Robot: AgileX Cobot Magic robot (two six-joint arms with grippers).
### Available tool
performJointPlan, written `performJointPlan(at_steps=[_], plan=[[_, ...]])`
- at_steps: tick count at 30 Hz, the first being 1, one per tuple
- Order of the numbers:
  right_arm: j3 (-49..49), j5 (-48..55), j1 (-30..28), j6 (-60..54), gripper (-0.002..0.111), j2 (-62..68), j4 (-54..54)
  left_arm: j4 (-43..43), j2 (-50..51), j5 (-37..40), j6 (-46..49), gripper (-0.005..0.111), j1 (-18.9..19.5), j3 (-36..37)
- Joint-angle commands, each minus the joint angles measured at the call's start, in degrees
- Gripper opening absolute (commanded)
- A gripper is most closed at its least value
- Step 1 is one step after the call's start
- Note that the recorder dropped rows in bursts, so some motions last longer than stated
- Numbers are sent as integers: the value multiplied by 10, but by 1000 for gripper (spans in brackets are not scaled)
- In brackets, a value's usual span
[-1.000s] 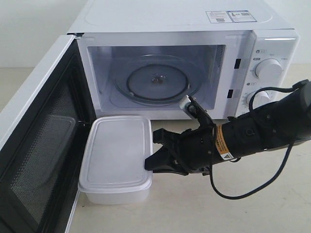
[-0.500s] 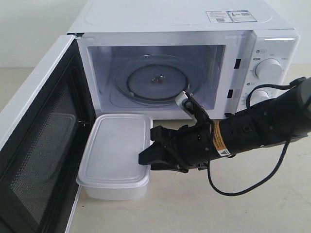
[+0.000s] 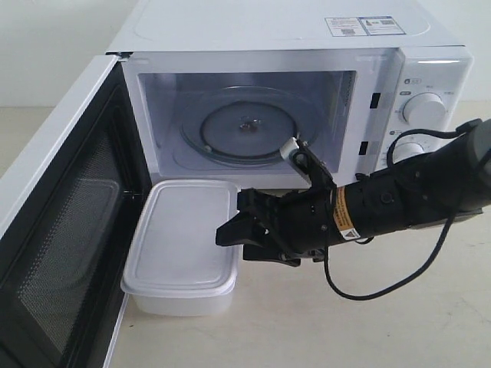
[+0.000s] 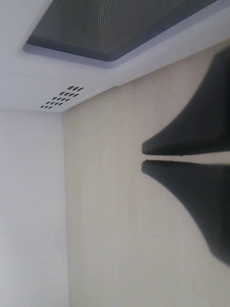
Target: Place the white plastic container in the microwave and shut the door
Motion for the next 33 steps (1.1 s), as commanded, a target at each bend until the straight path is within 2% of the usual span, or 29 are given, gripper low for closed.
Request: performJointPlan(at_steps=[1,6,29,31,33], plan=[[-25,3,0,26,49,-2,-3,-2,-2,-1,1,4,2,2],[-34,11,0,51,36,-2,-36,-2,-2,-1,1,4,2,2],[-35,20,0,66,35,28,-51,-2,-2,-1,1,4,2,2],[-35,20,0,65,25,28,-51,-2,-2,-1,1,4,2,2],[-35,20,0,61,6,28,-51,-2,-2,-1,1,4,2,2]])
